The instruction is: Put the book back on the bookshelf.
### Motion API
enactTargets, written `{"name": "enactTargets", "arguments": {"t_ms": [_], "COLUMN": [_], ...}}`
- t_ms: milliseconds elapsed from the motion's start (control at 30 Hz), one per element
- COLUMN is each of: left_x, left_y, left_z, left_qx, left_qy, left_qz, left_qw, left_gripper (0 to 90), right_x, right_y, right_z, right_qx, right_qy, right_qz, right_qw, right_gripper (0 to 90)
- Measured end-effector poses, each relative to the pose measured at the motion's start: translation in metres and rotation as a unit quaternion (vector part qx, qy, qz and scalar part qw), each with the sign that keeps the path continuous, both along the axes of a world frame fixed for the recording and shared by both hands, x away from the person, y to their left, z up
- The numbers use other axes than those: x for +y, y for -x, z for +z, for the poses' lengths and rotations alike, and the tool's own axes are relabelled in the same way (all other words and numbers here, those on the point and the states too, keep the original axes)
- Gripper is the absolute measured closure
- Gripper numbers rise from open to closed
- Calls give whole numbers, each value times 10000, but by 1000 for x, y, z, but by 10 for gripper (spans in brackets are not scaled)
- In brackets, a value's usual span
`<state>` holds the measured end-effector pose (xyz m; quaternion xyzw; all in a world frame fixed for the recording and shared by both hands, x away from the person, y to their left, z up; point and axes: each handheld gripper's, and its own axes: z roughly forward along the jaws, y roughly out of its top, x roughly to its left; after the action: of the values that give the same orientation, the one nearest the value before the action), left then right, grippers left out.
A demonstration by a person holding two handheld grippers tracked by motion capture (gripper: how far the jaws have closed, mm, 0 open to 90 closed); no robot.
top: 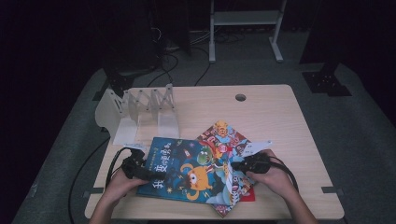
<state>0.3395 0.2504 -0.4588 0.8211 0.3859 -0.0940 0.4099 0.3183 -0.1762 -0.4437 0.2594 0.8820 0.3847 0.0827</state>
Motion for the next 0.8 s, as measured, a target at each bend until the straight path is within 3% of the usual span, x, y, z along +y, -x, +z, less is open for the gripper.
{"name": "enactTargets", "arguments": {"t_ms": [400, 700, 800], "left_x": [11, 12, 14], "left_y": [-2, -3, -3], "left_z": [25, 48, 58], "left_qx": [-201, -451, -553], "left_qy": [445, 433, 560], "left_qz": [176, 102, 76], "left_qw": [9987, 9980, 9969], "left_gripper": [0, 0, 18], "right_x": [9, 14, 16], "right_y": [-1, -3, -4], "right_z": [1, 2, 2], "right_qx": [44, 60, 69], "right_qy": [4, 50, 40], "right_qz": [107, 161, 181], "right_qw": [9999, 9998, 9998], "right_gripper": [893, 891, 891]}}
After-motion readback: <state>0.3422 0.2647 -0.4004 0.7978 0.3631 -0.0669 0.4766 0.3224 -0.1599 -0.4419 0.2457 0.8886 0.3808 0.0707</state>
